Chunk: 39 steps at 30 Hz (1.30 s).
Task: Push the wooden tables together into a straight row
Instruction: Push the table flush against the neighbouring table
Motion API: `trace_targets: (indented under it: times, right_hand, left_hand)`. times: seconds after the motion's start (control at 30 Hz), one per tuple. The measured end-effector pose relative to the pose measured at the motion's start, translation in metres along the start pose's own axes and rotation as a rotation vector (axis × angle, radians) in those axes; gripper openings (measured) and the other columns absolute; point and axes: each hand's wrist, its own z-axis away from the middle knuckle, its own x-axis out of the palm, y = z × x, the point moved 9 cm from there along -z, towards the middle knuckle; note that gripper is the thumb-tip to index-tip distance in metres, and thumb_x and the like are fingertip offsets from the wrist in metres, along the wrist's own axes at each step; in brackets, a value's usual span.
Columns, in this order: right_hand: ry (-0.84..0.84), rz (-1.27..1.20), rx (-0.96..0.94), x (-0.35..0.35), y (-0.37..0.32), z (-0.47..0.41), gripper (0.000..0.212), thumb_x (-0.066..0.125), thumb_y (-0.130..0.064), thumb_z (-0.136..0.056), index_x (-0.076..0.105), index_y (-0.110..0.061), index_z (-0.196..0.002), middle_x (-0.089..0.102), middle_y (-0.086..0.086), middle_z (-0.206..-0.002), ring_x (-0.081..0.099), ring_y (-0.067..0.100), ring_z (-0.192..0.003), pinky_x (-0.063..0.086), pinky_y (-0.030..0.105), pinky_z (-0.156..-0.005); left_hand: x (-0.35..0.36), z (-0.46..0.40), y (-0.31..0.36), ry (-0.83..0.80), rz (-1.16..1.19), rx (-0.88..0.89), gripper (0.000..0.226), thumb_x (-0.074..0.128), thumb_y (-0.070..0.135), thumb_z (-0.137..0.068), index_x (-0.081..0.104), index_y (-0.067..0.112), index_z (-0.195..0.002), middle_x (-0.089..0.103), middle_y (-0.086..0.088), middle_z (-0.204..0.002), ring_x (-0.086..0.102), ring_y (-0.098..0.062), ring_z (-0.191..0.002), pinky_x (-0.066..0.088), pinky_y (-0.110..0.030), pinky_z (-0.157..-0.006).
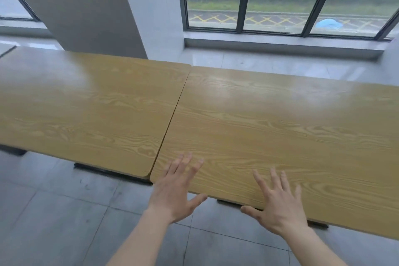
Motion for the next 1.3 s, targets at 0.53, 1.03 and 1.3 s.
trace_targets:
  times: [0.53,1.03,1.3]
  right_hand:
    - [0.083,0.017,0.201,0.046,0.001,-0.016,0.101,0.023,-0.098,-0.066,-0.006,-0.058,-0.155,-0.007,0.009,-0.172,-0.001,0.04,-0.156,0.023,0.069,-0.117]
    - [0.132,0.032,0.173,0.052,-0.001,-0.018,0.097,0.012,-0.094,-0.068,-0.012,-0.057,-0.154,-0.009,0.012,-0.172,-0.006,0.042,-0.155,0.018,0.074,-0.117]
    - [0.172,0.03,0.167,0.053,-0.001,-0.029,0.095,0.016,-0.097,-0.069,-0.014,-0.06,-0.152,-0.002,0.013,-0.172,0.002,0.043,-0.155,0.024,0.073,-0.115]
  left_hand:
    - [0.089,-0.038,-0.055,-0.073,-0.013,0.197,0.091,0.035,0.084,-0.087,-0.002,0.044,-0.159,-0.009,0.007,-0.172,-0.019,-0.016,-0.156,-0.008,-0.043,-0.127]
    - [0.099,-0.044,-0.063,-0.026,0.004,0.227,0.09,0.027,0.087,-0.086,-0.005,0.046,-0.159,-0.008,0.01,-0.172,-0.022,-0.012,-0.154,-0.009,-0.043,-0.127]
    - [0.094,-0.051,-0.068,-0.024,0.057,0.201,0.089,0.031,0.088,-0.085,0.0,0.047,-0.159,-0.007,0.013,-0.171,-0.023,-0.009,-0.153,-0.011,-0.041,-0.126]
